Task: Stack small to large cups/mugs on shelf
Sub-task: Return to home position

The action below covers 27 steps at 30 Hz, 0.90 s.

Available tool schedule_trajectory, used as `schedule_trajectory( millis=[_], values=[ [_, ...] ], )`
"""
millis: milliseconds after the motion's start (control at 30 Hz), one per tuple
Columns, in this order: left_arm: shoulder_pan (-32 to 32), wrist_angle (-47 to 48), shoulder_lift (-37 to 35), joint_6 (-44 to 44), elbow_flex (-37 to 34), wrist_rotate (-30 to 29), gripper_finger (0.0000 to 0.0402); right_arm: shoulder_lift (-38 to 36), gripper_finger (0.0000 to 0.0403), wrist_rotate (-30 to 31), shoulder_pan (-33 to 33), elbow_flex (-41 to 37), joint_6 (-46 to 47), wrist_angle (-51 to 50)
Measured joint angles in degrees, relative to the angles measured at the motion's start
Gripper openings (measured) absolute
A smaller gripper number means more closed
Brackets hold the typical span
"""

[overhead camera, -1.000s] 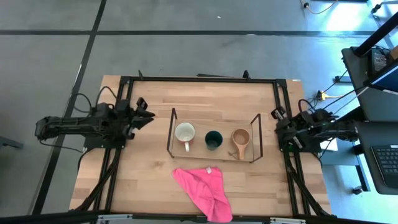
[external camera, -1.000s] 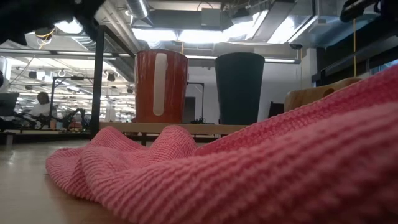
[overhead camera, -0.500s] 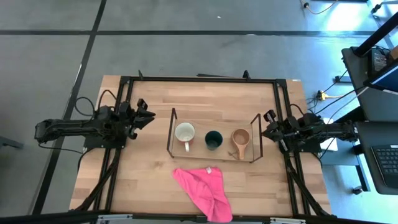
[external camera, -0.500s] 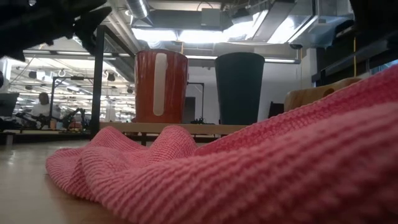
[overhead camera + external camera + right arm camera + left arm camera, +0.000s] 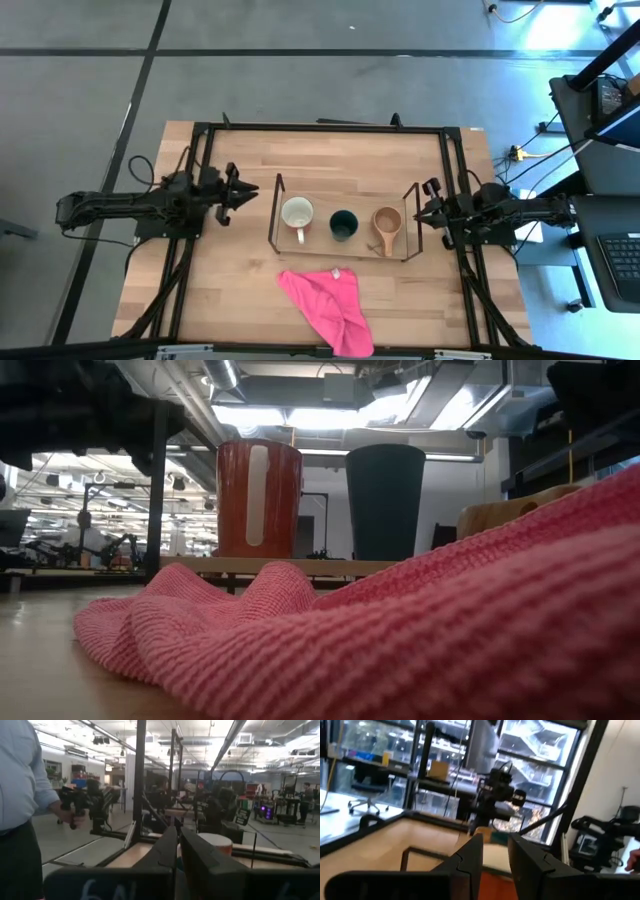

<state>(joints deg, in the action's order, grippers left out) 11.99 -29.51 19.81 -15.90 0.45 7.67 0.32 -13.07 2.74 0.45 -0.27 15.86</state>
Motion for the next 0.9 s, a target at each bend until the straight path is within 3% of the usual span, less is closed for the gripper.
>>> schedule_trajectory(
  millis=[267,900],
  values=[
    [0.0,8.1,0.0,0.0,0.0,-3.0,0.0085,0.0,0.0026,0.8,0.0,0.0,0.0,-3.1],
    [0.0,16.9,0.0,0.5,0.0,-3.1,0.0085,-0.1,0.0026,1.4,0.0,0.2,-0.1,-10.3]
  ],
)
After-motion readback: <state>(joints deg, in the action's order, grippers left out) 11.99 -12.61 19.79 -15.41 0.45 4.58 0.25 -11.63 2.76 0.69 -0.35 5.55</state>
